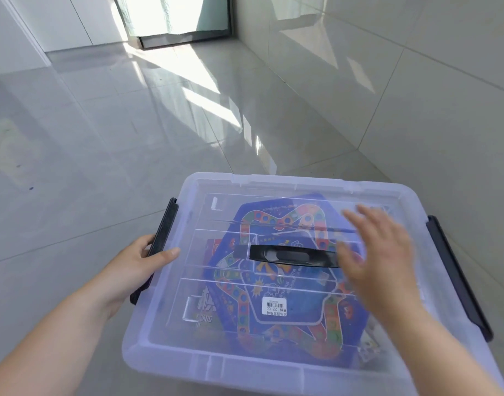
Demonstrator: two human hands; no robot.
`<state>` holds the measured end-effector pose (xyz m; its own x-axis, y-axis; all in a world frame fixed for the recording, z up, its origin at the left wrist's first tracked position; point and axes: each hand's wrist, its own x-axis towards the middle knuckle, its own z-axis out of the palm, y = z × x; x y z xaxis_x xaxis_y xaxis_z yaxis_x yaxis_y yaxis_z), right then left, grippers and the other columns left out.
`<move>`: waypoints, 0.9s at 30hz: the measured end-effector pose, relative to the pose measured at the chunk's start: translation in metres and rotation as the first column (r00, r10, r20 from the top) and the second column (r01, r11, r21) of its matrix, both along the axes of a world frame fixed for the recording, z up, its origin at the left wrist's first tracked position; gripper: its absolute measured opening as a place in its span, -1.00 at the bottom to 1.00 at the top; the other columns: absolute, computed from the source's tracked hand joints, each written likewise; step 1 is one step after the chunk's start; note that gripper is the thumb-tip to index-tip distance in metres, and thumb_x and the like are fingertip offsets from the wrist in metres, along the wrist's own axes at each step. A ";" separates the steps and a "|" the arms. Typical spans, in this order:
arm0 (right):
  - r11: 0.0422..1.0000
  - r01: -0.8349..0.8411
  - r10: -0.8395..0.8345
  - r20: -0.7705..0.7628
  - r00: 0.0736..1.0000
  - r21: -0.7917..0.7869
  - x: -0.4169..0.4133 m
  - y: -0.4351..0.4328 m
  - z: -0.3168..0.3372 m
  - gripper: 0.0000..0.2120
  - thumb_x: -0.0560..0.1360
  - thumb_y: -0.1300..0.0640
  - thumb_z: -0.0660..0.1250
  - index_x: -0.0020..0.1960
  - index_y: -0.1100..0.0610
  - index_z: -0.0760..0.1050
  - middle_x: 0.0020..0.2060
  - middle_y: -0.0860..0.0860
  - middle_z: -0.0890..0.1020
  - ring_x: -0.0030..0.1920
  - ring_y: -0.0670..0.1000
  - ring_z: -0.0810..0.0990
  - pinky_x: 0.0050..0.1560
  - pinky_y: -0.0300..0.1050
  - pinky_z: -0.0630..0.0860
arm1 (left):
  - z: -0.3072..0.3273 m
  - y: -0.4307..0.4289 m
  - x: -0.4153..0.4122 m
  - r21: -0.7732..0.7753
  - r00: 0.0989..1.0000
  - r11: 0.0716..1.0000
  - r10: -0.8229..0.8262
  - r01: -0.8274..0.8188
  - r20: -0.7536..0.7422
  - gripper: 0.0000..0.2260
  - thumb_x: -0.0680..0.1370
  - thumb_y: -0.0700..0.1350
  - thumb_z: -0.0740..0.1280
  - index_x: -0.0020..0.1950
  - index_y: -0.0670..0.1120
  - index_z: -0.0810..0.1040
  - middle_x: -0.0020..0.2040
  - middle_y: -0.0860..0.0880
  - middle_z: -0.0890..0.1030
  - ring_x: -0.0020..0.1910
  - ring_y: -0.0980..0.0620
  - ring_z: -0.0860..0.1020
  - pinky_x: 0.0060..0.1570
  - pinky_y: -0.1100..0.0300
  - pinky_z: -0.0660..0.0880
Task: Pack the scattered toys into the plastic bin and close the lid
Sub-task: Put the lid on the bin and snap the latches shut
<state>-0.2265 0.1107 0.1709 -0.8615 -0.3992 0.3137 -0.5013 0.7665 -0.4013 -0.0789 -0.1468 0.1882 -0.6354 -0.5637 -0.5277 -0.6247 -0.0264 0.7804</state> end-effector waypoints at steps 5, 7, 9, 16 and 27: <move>0.871 0.456 -0.479 0.509 0.715 0.180 -0.027 0.071 0.038 -0.34 0.49 -0.10 0.23 0.47 0.16 0.12 0.45 0.17 0.24 0.46 0.19 0.17 0.44 0.10 0.10 | 0.000 0.002 -0.006 0.030 0.999 0.999 0.039 -0.039 0.006 -0.95 0.53 -0.12 0.29 -0.02 -0.04 0.48 -0.17 -0.06 0.58 -0.24 -0.06 0.54 -0.25 0.15 0.45; 0.856 0.512 -0.366 0.787 0.496 0.076 -0.020 0.081 0.042 -0.34 0.48 -0.04 0.30 0.47 0.12 0.11 0.37 0.14 0.35 0.34 0.22 0.33 0.31 0.13 0.30 | -0.001 0.003 -0.007 0.032 0.999 0.999 0.041 -0.041 0.006 -0.98 0.53 -0.13 0.29 -0.07 -0.02 0.47 -0.17 -0.04 0.57 -0.23 -0.06 0.54 -0.23 0.15 0.44; 0.866 0.499 -0.266 0.885 0.383 0.045 -0.014 0.086 0.039 -0.45 0.49 -0.01 0.29 0.40 0.15 0.23 0.21 0.08 0.44 0.21 0.20 0.41 0.15 0.04 0.34 | -0.004 0.003 -0.008 0.028 0.999 0.999 0.038 -0.038 -0.001 -0.84 0.49 -0.11 0.36 0.04 -0.04 0.45 -0.14 -0.02 0.58 -0.18 -0.05 0.54 -0.21 0.15 0.44; 0.792 0.582 -0.133 0.877 0.461 -0.186 -0.016 0.090 0.028 -0.69 0.51 0.15 0.29 0.23 0.15 0.36 -0.26 -0.05 0.43 -0.32 -0.06 0.33 0.02 -0.11 0.22 | -0.021 -0.003 -0.008 -0.080 0.999 0.996 0.039 -0.039 -0.003 -0.77 0.51 -0.16 0.32 0.16 -0.11 0.49 -0.05 -0.07 0.61 -0.06 -0.17 0.57 -0.05 0.03 0.48; 0.686 0.726 -0.247 0.922 0.297 -0.050 -0.007 0.086 0.061 -0.85 0.47 0.21 0.33 -0.01 0.22 0.43 -0.32 -0.02 0.46 -0.32 -0.05 0.41 -0.30 -0.10 0.30 | 0.051 0.005 -0.037 -0.147 0.990 0.989 0.027 -0.006 0.141 -0.93 0.53 -0.23 0.29 -0.01 -0.11 0.46 -0.16 -0.10 0.55 -0.32 0.00 0.46 -0.39 0.24 0.31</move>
